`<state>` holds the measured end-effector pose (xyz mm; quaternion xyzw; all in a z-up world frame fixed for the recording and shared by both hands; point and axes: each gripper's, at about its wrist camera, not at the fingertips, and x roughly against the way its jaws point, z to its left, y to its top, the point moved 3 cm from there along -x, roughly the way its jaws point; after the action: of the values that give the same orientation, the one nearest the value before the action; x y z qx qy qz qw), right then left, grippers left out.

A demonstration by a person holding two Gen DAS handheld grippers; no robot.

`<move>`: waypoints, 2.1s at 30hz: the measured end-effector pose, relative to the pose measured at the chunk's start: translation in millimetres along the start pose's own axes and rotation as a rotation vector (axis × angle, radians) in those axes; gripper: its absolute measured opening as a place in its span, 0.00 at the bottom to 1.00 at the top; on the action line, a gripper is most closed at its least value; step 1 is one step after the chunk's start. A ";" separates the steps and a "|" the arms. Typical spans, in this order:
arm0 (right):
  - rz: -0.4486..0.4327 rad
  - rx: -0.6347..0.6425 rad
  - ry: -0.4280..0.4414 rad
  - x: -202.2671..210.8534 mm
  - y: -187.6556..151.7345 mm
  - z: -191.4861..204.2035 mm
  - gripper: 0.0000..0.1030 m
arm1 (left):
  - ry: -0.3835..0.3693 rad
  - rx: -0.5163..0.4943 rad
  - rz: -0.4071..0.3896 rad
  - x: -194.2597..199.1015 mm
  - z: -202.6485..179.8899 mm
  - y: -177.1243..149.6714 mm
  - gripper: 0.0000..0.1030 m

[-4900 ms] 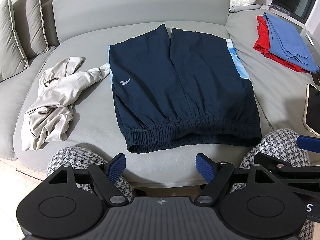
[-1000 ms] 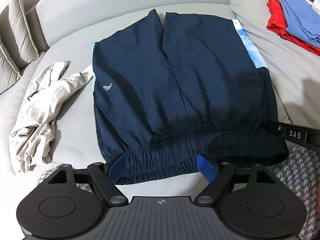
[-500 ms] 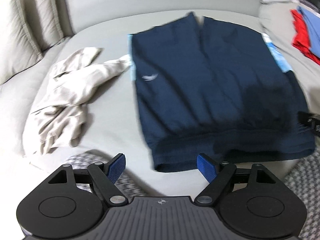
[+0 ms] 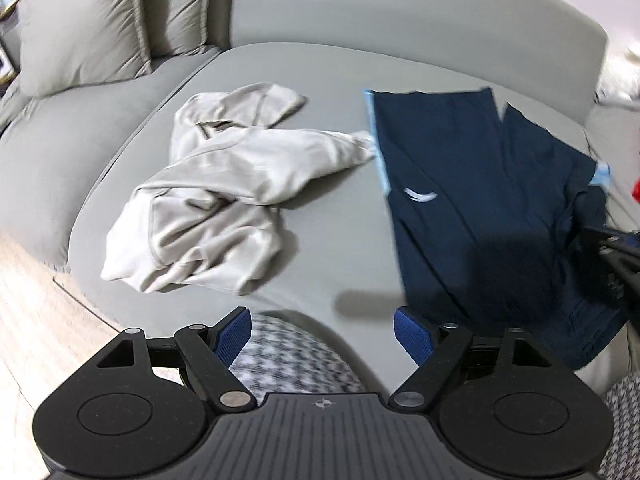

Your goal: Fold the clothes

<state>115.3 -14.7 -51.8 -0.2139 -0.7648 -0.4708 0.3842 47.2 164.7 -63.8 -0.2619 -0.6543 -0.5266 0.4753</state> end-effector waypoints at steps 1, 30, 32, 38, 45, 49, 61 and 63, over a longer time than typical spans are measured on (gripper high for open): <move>-0.002 0.035 0.008 -0.5 5.4 15.0 0.01 | -0.001 0.008 0.001 0.0 4.3 0.3 0.77; -0.036 -0.041 0.260 18.8 -44.1 17.1 0.41 | -0.041 -0.024 0.021 -18.5 12.3 -10.5 0.70; -0.045 -0.044 0.282 14.5 -54.3 14.2 0.41 | -0.040 -0.027 0.022 -16.9 7.9 -8.9 0.70; -0.081 -0.035 0.340 1.7 -51.5 26.4 0.47 | -0.002 -0.064 0.011 -12.1 -10.9 -1.3 0.71; -0.022 -0.118 0.308 -33.6 -39.0 42.2 0.47 | 0.031 -0.051 0.032 -16.3 -7.9 3.1 0.71; 0.021 -0.153 0.300 -48.1 -40.3 48.7 0.47 | 0.022 -0.033 0.040 -20.2 -2.0 4.0 0.71; -0.009 -0.016 0.192 -30.8 -20.0 54.2 0.08 | -0.056 0.036 0.029 -18.7 20.1 4.3 0.71; -0.022 0.008 0.209 -20.0 -13.6 55.2 0.08 | -0.067 0.045 0.026 -17.1 23.1 4.0 0.71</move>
<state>96.9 28.5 -89.5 -0.1537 -0.7246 -0.4917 0.4578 49.6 190.3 -77.3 -0.2772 -0.6780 -0.4965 0.4658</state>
